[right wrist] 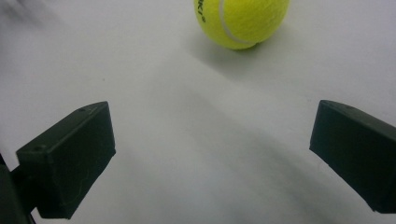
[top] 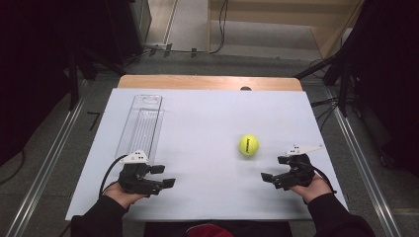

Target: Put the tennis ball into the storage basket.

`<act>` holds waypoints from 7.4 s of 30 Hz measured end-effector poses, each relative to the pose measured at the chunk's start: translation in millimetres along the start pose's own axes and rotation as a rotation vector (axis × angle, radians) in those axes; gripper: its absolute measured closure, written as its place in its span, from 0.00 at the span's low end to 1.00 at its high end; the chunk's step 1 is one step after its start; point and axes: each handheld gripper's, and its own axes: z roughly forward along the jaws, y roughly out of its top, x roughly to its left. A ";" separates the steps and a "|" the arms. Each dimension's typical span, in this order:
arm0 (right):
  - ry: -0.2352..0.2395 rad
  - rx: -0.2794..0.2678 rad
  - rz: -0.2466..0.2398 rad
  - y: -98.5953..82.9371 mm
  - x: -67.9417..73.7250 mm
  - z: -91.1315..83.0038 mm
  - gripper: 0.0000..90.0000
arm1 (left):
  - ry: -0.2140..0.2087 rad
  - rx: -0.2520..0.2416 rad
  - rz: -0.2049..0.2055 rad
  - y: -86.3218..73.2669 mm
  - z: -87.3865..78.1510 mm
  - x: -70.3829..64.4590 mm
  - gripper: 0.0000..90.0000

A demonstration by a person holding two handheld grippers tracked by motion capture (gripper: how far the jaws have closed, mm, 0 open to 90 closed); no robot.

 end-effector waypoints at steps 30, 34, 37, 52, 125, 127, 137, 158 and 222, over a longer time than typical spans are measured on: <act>-0.018 -0.004 0.019 20.5 -7.3 4.3 0.00 | 0.014 0.006 -0.010 -0.7 0.3 3.0 0.33; -0.023 -0.014 0.021 27.1 -5.5 5.9 0.00 | 0.014 0.010 -0.010 -0.6 0.3 3.0 0.33; -0.021 -0.013 0.015 30.8 -4.5 7.1 0.00 | 0.015 0.009 -0.010 -0.8 0.2 3.1 0.33; -0.012 -0.021 -0.015 48.4 -2.9 6.3 0.00 | 0.014 0.009 -0.009 -1.0 0.0 3.2 0.33; -0.042 -0.021 -0.055 117.2 -9.8 49.5 0.00 | 0.015 0.022 -0.006 -1.7 -0.6 3.9 0.33; -0.046 -0.022 -0.049 116.3 -10.1 50.3 0.00 | 0.015 0.022 -0.006 -1.7 -0.6 3.9 0.33; -0.061 -0.022 -0.040 108.0 -10.4 57.0 0.00 | 0.015 0.023 -0.006 -1.7 -1.0 3.7 0.33; -0.053 -0.017 -0.023 93.4 -13.2 68.1 0.00 | 0.013 0.025 -0.008 -2.0 -0.3 3.9 0.33; -0.071 0.072 -0.029 74.2 -14.3 90.2 0.26 | 0.013 0.025 -0.004 -1.9 -1.1 3.5 0.33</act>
